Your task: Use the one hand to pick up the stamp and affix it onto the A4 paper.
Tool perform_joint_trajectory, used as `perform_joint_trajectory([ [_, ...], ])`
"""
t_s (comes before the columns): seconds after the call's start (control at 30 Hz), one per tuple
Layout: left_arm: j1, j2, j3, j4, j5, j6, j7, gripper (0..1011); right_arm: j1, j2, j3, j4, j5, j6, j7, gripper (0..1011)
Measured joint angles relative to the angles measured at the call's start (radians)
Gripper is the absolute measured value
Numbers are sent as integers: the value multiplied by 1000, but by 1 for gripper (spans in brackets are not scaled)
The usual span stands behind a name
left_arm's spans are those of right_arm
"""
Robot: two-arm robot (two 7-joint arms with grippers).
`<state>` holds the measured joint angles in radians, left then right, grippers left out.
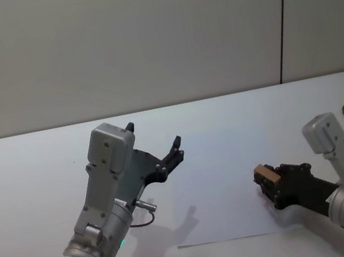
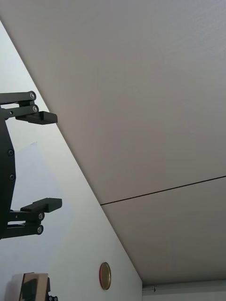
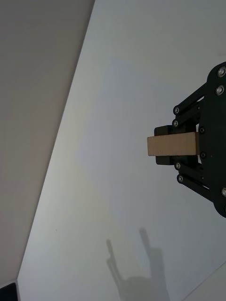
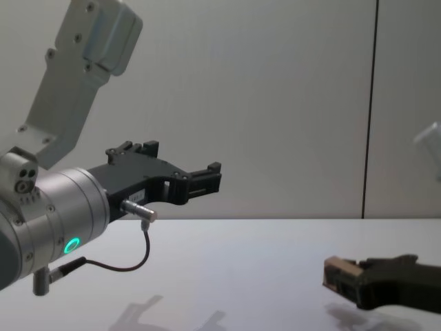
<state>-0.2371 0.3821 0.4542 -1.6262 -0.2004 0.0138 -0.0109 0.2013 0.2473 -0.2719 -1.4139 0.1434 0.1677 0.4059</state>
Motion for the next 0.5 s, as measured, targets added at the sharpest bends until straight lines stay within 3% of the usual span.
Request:
perform_joint_trajectory([
  [0.5,0,0,0,0,0,0,0,993,30,-21,-17,84,-15,-9,29,220],
])
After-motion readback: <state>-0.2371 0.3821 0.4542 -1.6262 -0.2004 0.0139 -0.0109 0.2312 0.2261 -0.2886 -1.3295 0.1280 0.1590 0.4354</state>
